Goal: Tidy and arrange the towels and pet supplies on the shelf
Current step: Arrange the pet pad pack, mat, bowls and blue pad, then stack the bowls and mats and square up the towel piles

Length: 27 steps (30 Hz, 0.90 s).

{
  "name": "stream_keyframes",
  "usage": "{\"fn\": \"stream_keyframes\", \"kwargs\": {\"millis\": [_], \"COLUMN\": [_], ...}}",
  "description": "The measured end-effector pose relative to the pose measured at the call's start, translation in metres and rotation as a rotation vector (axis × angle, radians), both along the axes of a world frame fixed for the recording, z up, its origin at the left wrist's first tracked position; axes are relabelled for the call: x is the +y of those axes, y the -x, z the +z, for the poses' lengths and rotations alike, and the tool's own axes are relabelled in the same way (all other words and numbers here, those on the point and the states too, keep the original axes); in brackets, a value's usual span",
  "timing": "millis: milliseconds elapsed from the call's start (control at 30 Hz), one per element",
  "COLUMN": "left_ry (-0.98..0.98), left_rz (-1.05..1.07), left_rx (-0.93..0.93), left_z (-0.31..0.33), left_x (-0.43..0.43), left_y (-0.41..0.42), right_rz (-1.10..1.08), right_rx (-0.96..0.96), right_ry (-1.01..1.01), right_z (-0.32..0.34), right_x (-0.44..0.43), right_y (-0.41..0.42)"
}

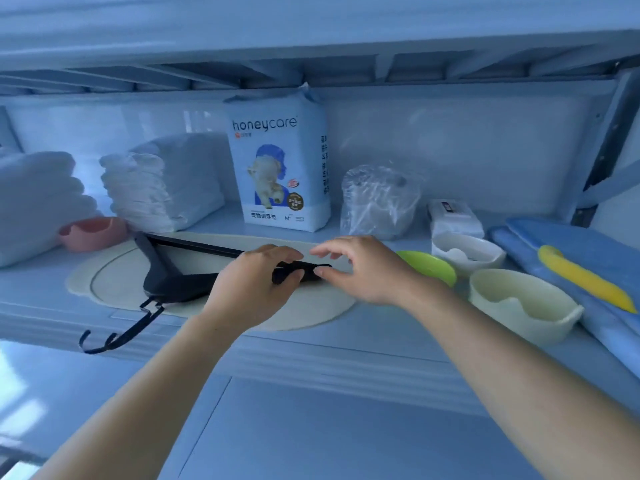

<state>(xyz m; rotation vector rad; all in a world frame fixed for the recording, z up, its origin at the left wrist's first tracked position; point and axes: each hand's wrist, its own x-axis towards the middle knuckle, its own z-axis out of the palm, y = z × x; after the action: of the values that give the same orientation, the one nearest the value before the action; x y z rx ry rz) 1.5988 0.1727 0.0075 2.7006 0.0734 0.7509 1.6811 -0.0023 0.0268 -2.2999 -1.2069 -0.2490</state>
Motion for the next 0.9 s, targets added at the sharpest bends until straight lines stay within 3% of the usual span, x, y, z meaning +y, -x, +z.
{"fn": "stream_keyframes", "kwargs": {"millis": [133,633,900], "left_ry": [-0.096,0.013,0.084], "left_rz": [0.130,0.667,0.797], "left_rx": [0.023,0.056,0.091], "left_z": [-0.002,-0.014,-0.023], "left_x": [0.044,0.176,0.239], "left_y": [0.033,0.149,0.214], "right_rz": [0.137,0.675,0.862], "right_rx": [0.015,0.007,0.060], "right_ry": [0.008,0.081,0.084], "right_z": [-0.002,-0.005,-0.003], "right_x": [0.057,0.256,0.353], "right_y": [0.011,0.049,0.095]}}
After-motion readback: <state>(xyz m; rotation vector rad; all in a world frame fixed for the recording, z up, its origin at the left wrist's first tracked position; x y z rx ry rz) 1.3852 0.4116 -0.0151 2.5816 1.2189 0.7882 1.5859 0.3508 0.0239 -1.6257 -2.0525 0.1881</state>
